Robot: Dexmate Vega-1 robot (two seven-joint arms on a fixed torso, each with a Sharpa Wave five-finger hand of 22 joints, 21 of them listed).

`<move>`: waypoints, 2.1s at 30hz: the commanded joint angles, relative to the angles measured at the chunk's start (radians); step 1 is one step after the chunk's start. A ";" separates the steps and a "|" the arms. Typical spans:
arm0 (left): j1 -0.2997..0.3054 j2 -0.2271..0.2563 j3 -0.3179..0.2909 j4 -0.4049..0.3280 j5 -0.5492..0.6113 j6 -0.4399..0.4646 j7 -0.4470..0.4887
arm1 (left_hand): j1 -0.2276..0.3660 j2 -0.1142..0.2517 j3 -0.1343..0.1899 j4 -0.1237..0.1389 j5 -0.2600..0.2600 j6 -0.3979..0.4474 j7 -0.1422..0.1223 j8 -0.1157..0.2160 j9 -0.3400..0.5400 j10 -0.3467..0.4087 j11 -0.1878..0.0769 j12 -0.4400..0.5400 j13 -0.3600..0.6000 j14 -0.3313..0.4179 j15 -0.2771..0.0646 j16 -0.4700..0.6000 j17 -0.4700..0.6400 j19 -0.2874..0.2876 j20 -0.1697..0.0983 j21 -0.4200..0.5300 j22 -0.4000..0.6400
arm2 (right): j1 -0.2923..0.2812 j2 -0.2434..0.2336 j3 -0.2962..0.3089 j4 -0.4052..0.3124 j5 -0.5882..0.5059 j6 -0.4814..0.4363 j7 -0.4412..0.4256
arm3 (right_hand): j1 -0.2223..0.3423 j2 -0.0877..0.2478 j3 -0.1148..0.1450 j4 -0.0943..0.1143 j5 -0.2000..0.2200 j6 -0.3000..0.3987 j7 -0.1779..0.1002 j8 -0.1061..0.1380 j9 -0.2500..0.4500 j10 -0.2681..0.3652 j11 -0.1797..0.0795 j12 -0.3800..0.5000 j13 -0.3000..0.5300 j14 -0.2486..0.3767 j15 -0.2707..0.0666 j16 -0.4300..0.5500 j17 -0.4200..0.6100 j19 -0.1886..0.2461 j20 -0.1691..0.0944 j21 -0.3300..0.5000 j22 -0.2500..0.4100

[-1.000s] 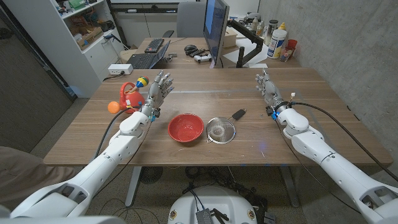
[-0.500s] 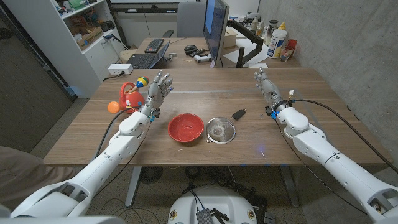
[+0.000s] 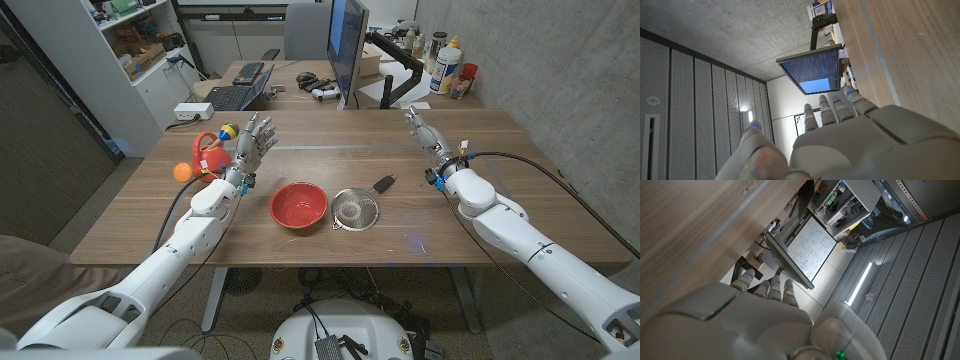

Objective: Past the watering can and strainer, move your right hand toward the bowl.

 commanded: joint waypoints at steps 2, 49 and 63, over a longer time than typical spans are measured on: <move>-0.007 -0.007 0.000 0.012 0.008 -0.005 0.010 | -0.010 -0.003 -0.008 0.003 0.002 -0.003 -0.001 0.004 0.004 -0.031 -0.004 -0.005 0.003 -0.011 -0.045 0.001 0.002 -0.006 -0.002 0.003 0.005 | -0.007 -0.032 -0.005 -0.060 -0.075 -0.048 -0.031 | 0.014 0.002 0.002 -0.004 0.005 0.005 -0.007 0.005 0.005 0.002 -0.001 0.008 0.005 0.001 -0.004 0.006 0.002 0.003 0.005 0.004 0.002; 0.045 -0.014 -0.013 -0.046 0.028 -0.025 0.102 | 0.005 -0.002 -0.053 0.024 0.022 -0.207 -0.013 0.003 0.004 -0.106 0.001 0.023 0.002 -0.021 -0.043 0.008 0.000 0.001 -0.014 0.006 0.004 | -0.069 -0.117 -0.027 -0.299 -0.382 -0.231 -0.132 | 0.050 0.007 0.017 -0.022 0.015 0.012 -0.016 0.008 0.005 -0.002 -0.013 0.008 0.005 -0.014 -0.009 0.005 0.002 -0.006 0.001 0.001 0.002; 0.038 0.005 -0.013 -0.039 0.054 -0.030 0.108 | 0.007 -0.001 -0.058 0.026 0.025 -0.171 -0.011 0.016 0.004 -0.102 0.001 0.023 0.002 -0.021 -0.042 0.007 0.000 0.000 -0.013 0.005 0.004 | -0.072 -0.115 -0.044 -0.339 -0.458 -0.277 -0.137 | 0.058 0.008 0.020 -0.026 0.017 -0.009 -0.014 0.000 0.005 0.003 -0.016 0.010 0.005 -0.013 -0.010 0.006 0.002 -0.005 0.001 0.002 0.002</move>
